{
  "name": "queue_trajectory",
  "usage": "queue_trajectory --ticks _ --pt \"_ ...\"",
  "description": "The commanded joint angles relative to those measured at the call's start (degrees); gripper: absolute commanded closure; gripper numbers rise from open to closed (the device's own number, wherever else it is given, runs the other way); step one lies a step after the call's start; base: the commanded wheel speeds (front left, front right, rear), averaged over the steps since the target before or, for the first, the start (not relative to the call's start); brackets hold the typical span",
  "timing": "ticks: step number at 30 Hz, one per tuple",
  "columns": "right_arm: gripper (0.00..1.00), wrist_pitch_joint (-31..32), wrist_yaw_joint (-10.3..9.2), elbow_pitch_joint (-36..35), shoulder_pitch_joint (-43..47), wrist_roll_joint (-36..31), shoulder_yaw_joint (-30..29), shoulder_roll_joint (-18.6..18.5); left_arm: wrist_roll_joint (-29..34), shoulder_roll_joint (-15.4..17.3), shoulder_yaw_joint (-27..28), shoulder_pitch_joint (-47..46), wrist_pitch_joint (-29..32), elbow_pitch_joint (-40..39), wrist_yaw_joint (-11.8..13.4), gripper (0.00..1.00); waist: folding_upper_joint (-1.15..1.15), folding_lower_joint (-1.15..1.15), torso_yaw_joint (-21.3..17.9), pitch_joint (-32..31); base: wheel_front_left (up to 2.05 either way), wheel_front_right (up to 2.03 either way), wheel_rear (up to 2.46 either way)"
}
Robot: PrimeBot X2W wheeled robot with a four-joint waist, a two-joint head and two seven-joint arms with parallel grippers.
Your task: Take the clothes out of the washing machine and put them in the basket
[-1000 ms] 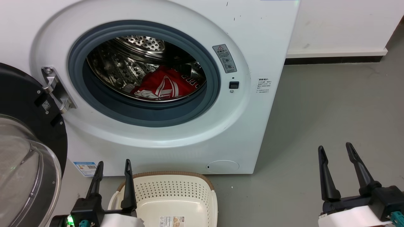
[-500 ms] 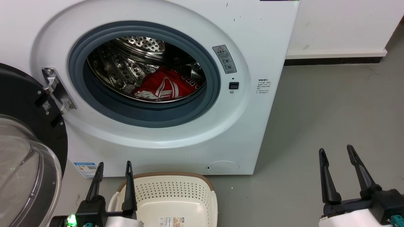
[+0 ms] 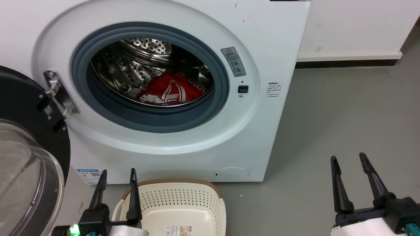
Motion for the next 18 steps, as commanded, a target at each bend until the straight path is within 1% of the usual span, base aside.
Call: queue_trajectory --ticks 1,12,18 --pt "0.0 -0.16 -0.04 -0.05 0.33 0.24 0.01 -0.09 -0.2 -0.06 0.11 0.56 -0.16 0.13 0.26 0.0 0.0 0.0 -0.04 0.06 0.0 0.0 0.0" --pt "0.0 -0.16 -0.04 -0.21 -0.03 0.38 0.14 -0.09 -0.37 -0.06 0.53 -0.03 -0.16 0.43 0.19 0.0 0.0 0.0 -0.36 0.23 0.0 0.0 0.0" --pt "0.0 -0.16 -0.04 -0.46 -0.47 0.38 0.54 -0.09 -1.07 -0.05 1.4 -2.22 -0.16 2.3 -1.14 0.0 0.0 0.0 -0.73 0.77 0.0 0.0 0.0"
